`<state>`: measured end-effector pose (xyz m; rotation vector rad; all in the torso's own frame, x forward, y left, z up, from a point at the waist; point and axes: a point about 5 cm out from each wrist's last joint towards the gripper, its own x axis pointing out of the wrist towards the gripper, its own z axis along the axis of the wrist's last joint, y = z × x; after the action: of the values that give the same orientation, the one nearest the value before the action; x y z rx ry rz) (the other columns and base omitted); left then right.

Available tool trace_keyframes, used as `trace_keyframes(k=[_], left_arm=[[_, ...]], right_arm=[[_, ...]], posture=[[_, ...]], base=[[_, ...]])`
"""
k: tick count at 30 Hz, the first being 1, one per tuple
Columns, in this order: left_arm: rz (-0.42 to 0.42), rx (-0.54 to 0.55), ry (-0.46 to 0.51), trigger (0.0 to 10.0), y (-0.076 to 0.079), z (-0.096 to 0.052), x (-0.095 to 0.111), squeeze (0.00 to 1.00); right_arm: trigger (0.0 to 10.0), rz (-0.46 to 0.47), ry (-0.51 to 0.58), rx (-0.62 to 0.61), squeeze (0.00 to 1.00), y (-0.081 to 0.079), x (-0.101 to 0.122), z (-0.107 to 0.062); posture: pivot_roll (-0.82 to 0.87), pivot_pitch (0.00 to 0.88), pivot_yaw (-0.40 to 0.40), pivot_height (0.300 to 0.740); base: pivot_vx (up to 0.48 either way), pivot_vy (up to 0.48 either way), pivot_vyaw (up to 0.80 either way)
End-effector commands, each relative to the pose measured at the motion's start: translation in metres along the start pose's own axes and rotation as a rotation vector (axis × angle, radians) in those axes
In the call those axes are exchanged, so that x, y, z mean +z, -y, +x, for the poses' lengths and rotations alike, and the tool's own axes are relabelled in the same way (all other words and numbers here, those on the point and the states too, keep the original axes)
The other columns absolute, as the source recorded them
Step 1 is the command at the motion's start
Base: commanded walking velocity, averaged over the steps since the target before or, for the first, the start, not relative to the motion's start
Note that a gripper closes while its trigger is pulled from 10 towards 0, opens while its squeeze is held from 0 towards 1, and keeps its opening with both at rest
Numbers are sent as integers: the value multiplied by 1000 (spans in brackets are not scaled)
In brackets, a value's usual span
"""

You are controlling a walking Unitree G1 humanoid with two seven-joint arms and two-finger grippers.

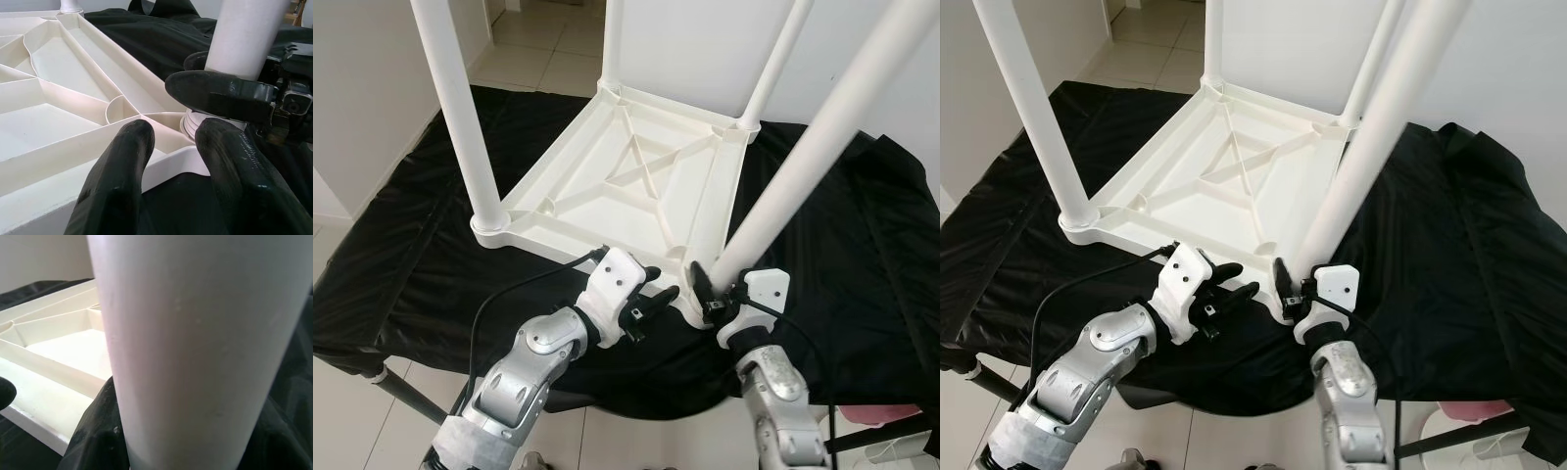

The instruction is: Building children table

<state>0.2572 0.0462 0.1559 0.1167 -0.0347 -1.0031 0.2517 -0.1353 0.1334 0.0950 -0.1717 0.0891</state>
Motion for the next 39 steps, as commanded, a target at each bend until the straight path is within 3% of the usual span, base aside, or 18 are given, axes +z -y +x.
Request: trace_keyframes(k=[1, 9, 10, 11, 18, 22, 24, 25, 27, 28, 29, 30, 33, 35, 39], left_arm=[[-7, -18, 3, 10000, 3, 1, 1, 0], [-2, -21, 4, 10000, 2, 3, 2, 0], [-1, -19, 5, 10000, 2, 2, 3, 0], [0, -18, 5, 10000, 1, 2, 3, 0], [4, -11, 3, 10000, 0, 1, 3, 0], [9, -17, 4, 10000, 0, 2, 3, 0], [9, -17, 4, 10000, 0, 2, 3, 0], [11, -19, 2, 10000, -1, 2, 3, 0], [11, -19, 2, 10000, -1, 2, 3, 0], [12, -21, 2, 10000, -1, 2, 3, 0], [12, -21, 2, 10000, -1, 2, 3, 0], [15, -25, 1, 10000, -1, 2, 3, 0], [20, -32, -1, 10000, -2, 3, 2, 0], [20, -32, -1, 10000, -2, 3, 2, 0], [23, -35, 0, 10000, -2, 5, 3, 0]], right_arm=[[10000, -5, 5, -20, 0, 0, 3, -1], [10000, 8, -14, -25, 0, -2, 3, -1], [10000, 10, -15, -25, 275, -3, 3, -1], [10000, 18, -15, -22, 1000, -5, 3, -1], [10000, 42, 16, 32, 1000, -4, 8, 1], [10000, 28, 48, 165, 1000, 14, 13, 1], [10000, 28, 48, 165, 1000, 14, 13, 1], [10000, 57, 37, 259, 1000, 19, 15, 1], [10000, 57, 37, 259, 1000, 19, 15, 1], [10000, 62, 28, 319, 341, 22, 16, 2], [10000, 62, 28, 319, 341, 22, 16, 2], [10000, 54, 19, 381, 0, 25, 17, 3], [10000, 26, -18, 475, 0, 32, 14, 10], [10000, 26, -18, 475, 0, 32, 14, 10], [10000, 4, -74, 578, 0, 34, 5, 25]], posture=[[-3, 89, -68, 740], [2, 83, -67, 740], [2, 83, -67, 740], [5, 82, -68, 740], [6, 79, -70, 740], [3, 71, -64, 740], [3, 71, -64, 740], [4, 69, -62, 740], [4, 69, -62, 740], [2, 65, -60, 740], [2, 65, -60, 740], [0, 63, -57, 740], [-4, 59, -54, 740], [-4, 59, -54, 740], [4, 55, -57, 740]], base=[[0, 0, 0], [0, 0, 0], [0, 0, 0], [0, 0, 0], [0, 0, 0], [0, 0, 0], [0, 0, 0], [0, 0, 0], [0, 0, 0], [0, 0, 0], [0, 0, 0], [0, 0, 0], [0, 0, 0], [0, 0, 0], [0, 0, 0]])
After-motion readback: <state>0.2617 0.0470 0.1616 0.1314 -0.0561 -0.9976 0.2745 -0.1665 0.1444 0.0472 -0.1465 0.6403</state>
